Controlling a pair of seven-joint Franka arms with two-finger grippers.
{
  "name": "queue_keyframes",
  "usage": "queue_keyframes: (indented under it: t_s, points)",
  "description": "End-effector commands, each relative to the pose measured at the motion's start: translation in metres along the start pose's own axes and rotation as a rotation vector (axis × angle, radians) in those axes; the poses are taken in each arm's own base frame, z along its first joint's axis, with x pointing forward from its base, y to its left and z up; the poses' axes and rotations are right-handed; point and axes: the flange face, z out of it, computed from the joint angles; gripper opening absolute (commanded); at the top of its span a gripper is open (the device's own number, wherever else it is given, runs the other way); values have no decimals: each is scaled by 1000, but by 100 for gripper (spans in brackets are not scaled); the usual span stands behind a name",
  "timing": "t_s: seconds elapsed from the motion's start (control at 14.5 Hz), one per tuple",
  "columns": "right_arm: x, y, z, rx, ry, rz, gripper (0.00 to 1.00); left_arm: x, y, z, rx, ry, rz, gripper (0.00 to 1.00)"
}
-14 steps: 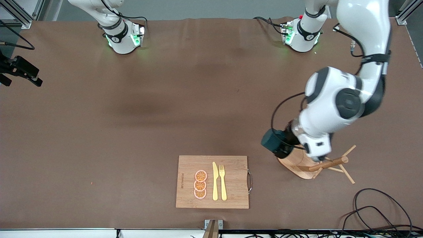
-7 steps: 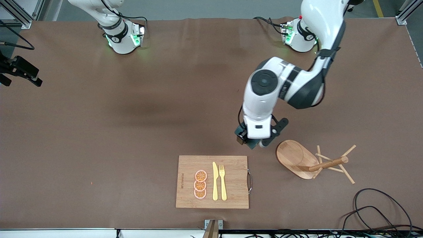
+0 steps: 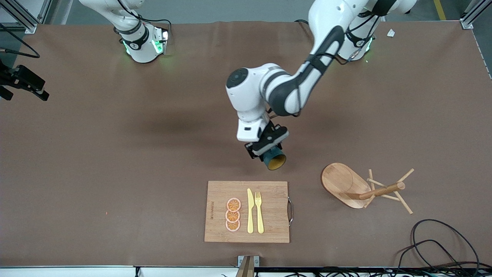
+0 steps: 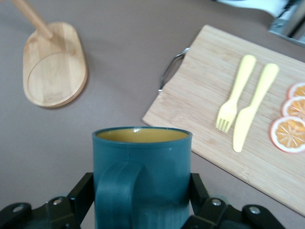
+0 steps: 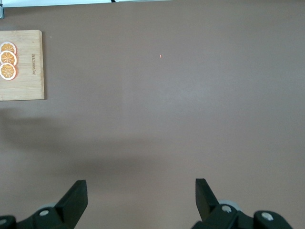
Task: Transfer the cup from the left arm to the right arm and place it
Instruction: 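Carry the teal mug toward the table middle with the left gripper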
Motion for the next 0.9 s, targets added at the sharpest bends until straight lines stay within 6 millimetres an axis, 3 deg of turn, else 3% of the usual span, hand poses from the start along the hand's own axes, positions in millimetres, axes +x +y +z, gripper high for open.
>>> queue_keyframes:
  t_s: [0.0,0.21,0.41,0.69,0.83]
  points:
    - [-3,1,-1,-6,3,3,100,-33,16,-15,-41,135,30,76]
    - [-3,1,-1,-6,3,3,100,-107,36,-6,-94,288,22,76]
    - [-3,1,-1,-6,3,3,100,-158,40,9,-145,437,30,76]
    - [-3,1,-1,-6,3,3,100,-210,42,21,-227,549,33,76]
    - [-3,1,-1,-6,3,2,100,-223,41,35,-249,629,41,76]
